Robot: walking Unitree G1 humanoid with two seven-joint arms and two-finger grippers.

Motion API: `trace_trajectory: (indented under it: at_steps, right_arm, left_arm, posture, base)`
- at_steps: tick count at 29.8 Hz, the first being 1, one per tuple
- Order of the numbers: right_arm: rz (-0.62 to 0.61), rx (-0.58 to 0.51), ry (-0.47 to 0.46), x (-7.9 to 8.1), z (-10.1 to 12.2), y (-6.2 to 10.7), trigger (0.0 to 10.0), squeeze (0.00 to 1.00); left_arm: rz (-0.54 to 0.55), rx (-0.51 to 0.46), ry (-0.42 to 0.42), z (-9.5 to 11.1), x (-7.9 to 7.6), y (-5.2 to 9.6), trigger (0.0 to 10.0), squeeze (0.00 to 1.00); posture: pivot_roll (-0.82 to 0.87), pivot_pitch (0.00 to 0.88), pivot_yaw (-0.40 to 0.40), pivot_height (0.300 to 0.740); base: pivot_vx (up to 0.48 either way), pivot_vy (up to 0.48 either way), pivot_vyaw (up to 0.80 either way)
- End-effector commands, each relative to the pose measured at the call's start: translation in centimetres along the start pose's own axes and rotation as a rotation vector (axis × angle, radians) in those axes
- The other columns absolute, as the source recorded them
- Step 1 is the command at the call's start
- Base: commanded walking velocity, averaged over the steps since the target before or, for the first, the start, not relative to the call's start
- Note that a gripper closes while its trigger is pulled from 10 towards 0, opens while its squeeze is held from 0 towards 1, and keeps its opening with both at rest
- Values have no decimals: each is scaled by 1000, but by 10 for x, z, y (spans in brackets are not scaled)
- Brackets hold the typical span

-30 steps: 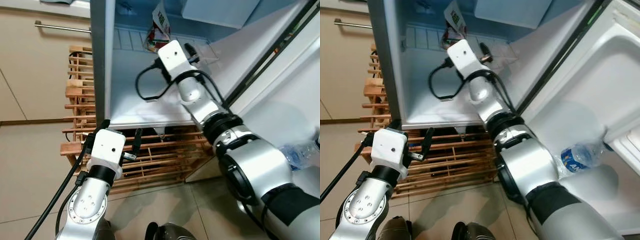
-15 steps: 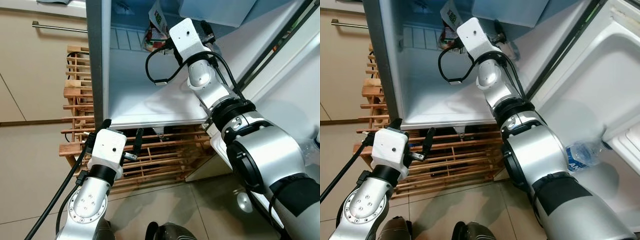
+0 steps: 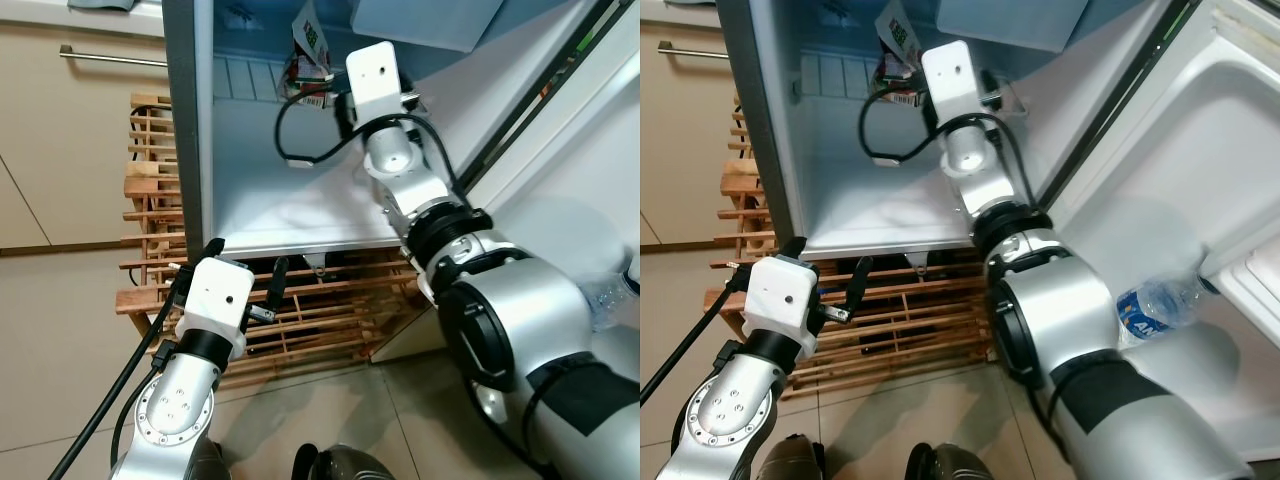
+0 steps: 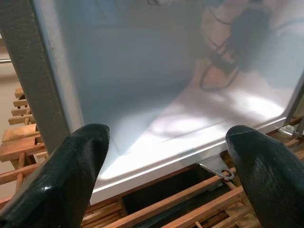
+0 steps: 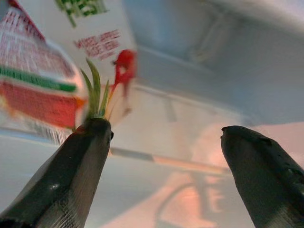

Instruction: Restocking fridge

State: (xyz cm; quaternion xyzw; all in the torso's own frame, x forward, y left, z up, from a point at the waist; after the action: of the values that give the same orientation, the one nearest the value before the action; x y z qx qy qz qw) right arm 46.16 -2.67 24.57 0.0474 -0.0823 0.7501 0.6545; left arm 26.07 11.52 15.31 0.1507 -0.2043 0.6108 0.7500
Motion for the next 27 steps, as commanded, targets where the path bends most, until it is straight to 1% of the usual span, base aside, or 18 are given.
trace_trajectory:
  at_steps: [1,2,3,7,10,12,15,16,21,26,27]
  right_arm:
    - [-19,12,-89,-9,2,-1,10000,0]
    - [11,22,-153,-2,1,-1,10000,0]
    - [19,26,-165,0,1,-1,10000,0]
    - [23,43,-177,1,-3,0,10000,0]
    - [13,44,-173,-2,-2,-1,9922,0]
    - [6,40,-174,-4,0,-2,9294,0]
    - [18,34,-168,-1,2,-2,9529,0]
    - [38,27,-148,6,4,-1,9725,0]
    - [49,50,-148,14,-1,0,9725,0]
    - [96,79,-225,36,-5,3,10000,0]
    - [96,79,-225,36,-5,3,10000,0]
  left_arm:
    - [-16,-17,17,6,-3,0,10000,0]
    - [-19,-15,20,6,-5,1,10000,0]
    - [-19,-14,21,5,-5,1,10000,0]
    - [-18,-9,22,5,-5,2,10000,0]
    - [-16,-8,21,5,-4,2,10000,0]
    - [-14,-5,20,4,-4,3,10000,0]
    - [-12,-1,20,3,-3,4,10000,0]
    - [-13,0,20,3,-3,4,10000,0]
    - [-21,0,17,2,-4,3,10000,0]
    - [-15,-2,15,2,-4,1,10000,0]
    - [-15,-2,15,2,-4,1,10000,0]
  posture:
    - [280,85,-214,740]
    - [278,90,-213,740]
    - [278,90,-213,740]
    - [283,96,-216,740]
    - [289,99,-218,740]
    - [291,100,-220,740]
    - [291,100,-220,740]
    - [291,100,-220,740]
    - [290,96,-220,740]
    - [308,95,-229,740]
    - [308,95,-229,740]
  base:
    - [0,0,0]
    - [0,0,0]
    - [0,0,0]
    - [0,0,0]
    - [0,0,0]
    - [0,0,0]
    - [0,0,0]
    - [0,0,0]
    - [0,0,0]
    - [0,0,0]
    - [0,0,0]
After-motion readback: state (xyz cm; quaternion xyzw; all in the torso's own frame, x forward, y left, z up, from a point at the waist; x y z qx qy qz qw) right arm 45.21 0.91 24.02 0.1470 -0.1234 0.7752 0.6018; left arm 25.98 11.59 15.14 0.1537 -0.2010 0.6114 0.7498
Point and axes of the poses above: a point about 5 cm out from each wrist's last joint towards the gripper, its own y axis pointing back from the gripper into the wrist, its own z axis along the axis of the wrist's last joint, x = y × z, the point moved 5 cm from there along -y, pointing out of the wrist towards the gripper, and after that the axes turned 15 degrees about -y, right-handed, at the moved point
